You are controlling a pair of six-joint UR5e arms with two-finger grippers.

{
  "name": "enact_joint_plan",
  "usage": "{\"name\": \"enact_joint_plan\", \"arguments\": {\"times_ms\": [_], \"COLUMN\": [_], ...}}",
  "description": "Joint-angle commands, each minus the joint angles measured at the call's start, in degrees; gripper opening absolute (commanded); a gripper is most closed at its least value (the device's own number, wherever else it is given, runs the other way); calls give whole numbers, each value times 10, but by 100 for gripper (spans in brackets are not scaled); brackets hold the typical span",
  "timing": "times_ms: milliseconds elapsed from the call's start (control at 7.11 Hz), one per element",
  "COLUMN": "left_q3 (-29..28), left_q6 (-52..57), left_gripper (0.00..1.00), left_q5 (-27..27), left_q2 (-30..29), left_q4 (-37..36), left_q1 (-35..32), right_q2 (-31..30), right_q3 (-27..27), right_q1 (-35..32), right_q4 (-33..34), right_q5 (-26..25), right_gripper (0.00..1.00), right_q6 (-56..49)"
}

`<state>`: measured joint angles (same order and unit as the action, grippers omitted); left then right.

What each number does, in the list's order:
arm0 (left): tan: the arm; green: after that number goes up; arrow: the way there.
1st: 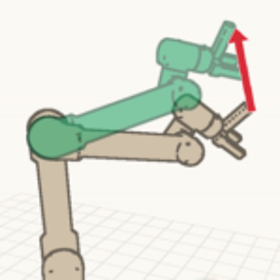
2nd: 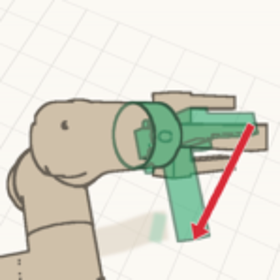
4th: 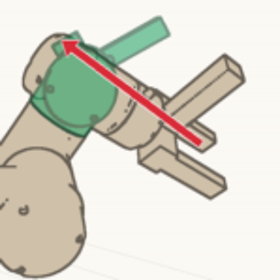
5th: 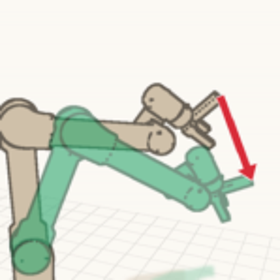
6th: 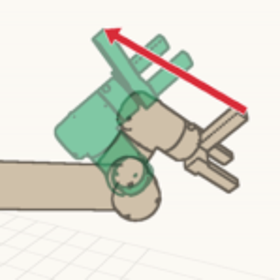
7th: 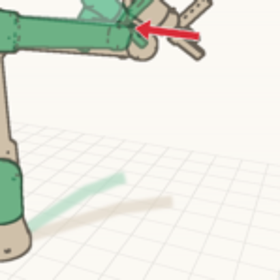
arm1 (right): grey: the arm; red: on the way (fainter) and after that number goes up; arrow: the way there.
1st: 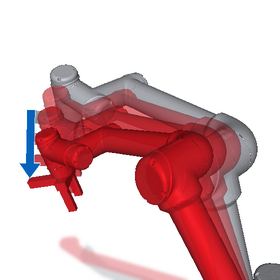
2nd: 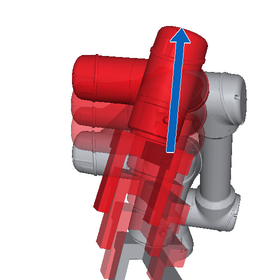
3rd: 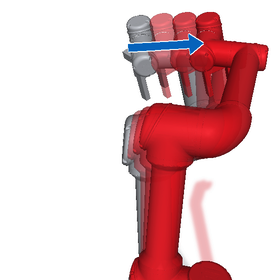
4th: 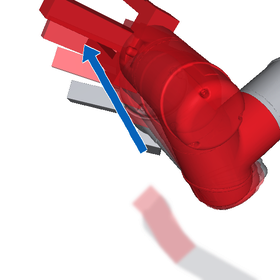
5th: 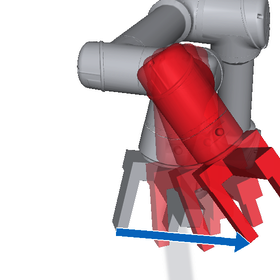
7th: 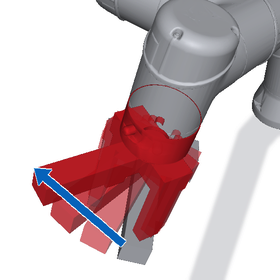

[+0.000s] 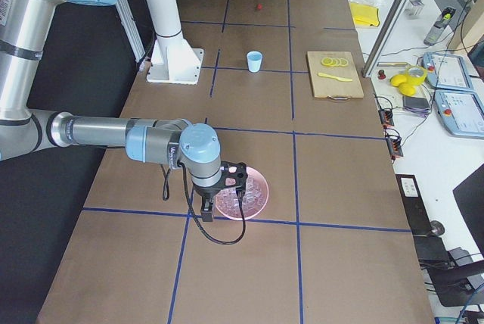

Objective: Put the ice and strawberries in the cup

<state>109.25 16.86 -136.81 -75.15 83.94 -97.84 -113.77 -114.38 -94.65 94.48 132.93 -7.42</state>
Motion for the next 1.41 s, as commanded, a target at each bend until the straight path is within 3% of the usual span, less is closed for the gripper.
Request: {"name": "enact_joint_plan", "arguments": {"times_ms": [0, 422, 562, 984, 1266], "left_q3": [-6, -5, -4, -6, -6], "left_q6": [-43, -39, -38, -38, -38], "left_gripper": [100, 100, 100, 100, 100], "left_q5": [-1, -3, -4, -4, -4], "left_q2": [1, 9, 10, 19, 20], "left_q4": [47, 47, 47, 47, 47], "left_q1": [4, 5, 5, 5, 5], "right_q2": [0, 0, 0, 11, 15], "right_q3": [-1, -1, 0, 2, 25], "right_q1": [0, 1, 2, 73, 111], "right_q4": [-2, -3, -3, -8, -87], "right_q5": [0, 34, 66, 73, 67], "right_gripper": [100, 100, 100, 98, 93], "right_q6": [0, 9, 8, 74, 157]}}
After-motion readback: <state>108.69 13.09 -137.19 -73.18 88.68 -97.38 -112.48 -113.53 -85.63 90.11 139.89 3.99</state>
